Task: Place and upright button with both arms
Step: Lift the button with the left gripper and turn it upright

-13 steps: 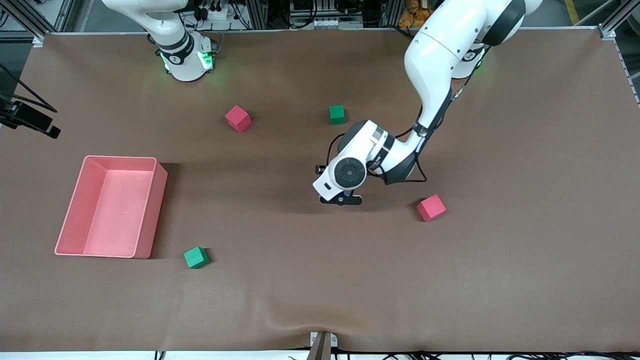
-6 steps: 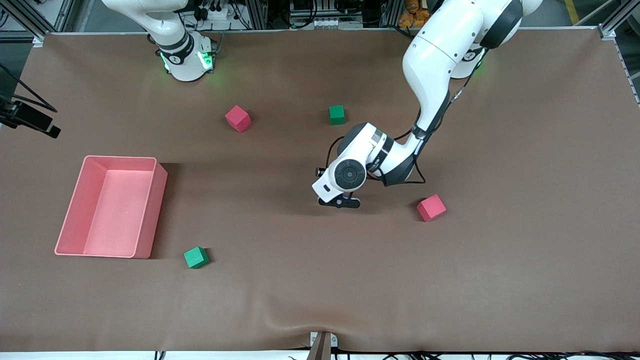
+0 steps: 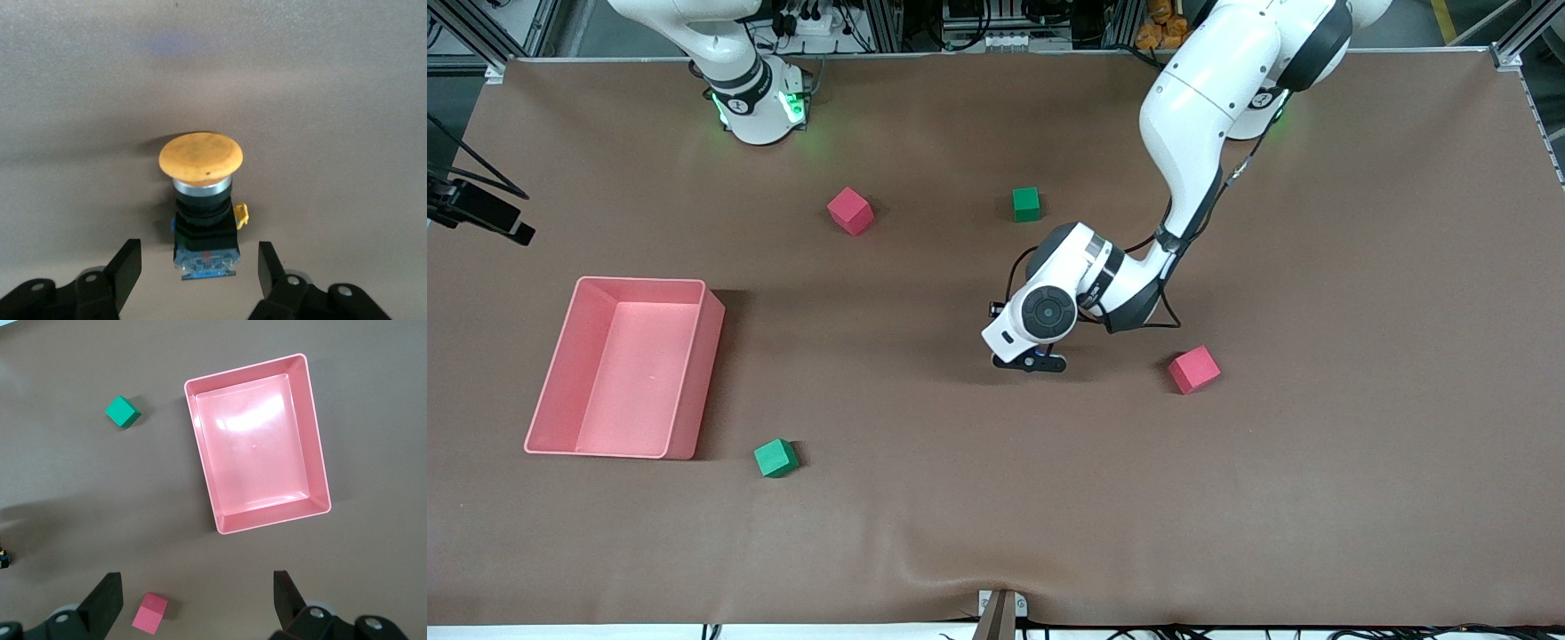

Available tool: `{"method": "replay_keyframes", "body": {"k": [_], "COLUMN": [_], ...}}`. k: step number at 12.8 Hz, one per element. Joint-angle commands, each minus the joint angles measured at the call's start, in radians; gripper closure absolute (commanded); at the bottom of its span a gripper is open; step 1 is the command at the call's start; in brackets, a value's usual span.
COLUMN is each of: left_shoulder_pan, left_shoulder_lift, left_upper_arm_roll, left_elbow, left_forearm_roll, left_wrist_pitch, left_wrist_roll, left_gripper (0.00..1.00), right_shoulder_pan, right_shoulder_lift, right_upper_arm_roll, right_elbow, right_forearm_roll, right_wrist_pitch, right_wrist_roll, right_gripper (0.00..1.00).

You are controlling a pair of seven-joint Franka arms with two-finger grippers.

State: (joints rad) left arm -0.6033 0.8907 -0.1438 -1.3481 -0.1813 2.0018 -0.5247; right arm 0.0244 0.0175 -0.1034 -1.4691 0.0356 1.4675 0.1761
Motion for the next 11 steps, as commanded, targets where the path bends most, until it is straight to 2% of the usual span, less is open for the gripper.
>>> {"method": "replay_keyframes", "body": {"k": [1,2,6,7,9,11], "left_shoulder_pan": [-0.012,-0.012,-0.01,-0.01,-0.012,-0.012], "left_shoulder_lift": [0.013,0.014,0.014,0.011,0.011,0.011], "left_upper_arm_roll": [0.012,0.012,0.012,0.012,0.012,0.01], "left_elbow": [0.021,0.021,0.024,0.023,0.023,0.02], "left_forearm_roll": [-0.014,-0.014,-0.015,-0.014,-0.015,-0.017], "left_wrist_pitch": [0.006,0.006,0.009,0.011,0.009,0.009], "left_wrist_roll": [0.008,0.006,0.003,0.003,0.0,-0.009], "left_gripper": [0.25,0.29,0.32,0.36,0.52,0.78], "right_shoulder_pan": [-0.005,-0.005,-0.005,-0.005,-0.005,-0.005], "right_shoulder_lift": [0.012,0.012,0.012,0.012,0.012,0.012], "right_upper_arm_roll": [0.002,0.002,0.002,0.002,0.002,0.002], "right_elbow": [0.03,0.03,0.03,0.029,0.029,0.029], "right_forearm_roll": [-0.014,-0.016,-0.014,-0.014,-0.016,-0.016], "right_wrist_pitch": [-0.022,-0.023,-0.023,-0.023,-0.026,-0.026], "right_wrist_roll": [-0.029,-0.03,-0.029,-0.029,-0.029,-0.029], "right_gripper": [0.0,0.0,0.0,0.0,0.0,0.0]}}
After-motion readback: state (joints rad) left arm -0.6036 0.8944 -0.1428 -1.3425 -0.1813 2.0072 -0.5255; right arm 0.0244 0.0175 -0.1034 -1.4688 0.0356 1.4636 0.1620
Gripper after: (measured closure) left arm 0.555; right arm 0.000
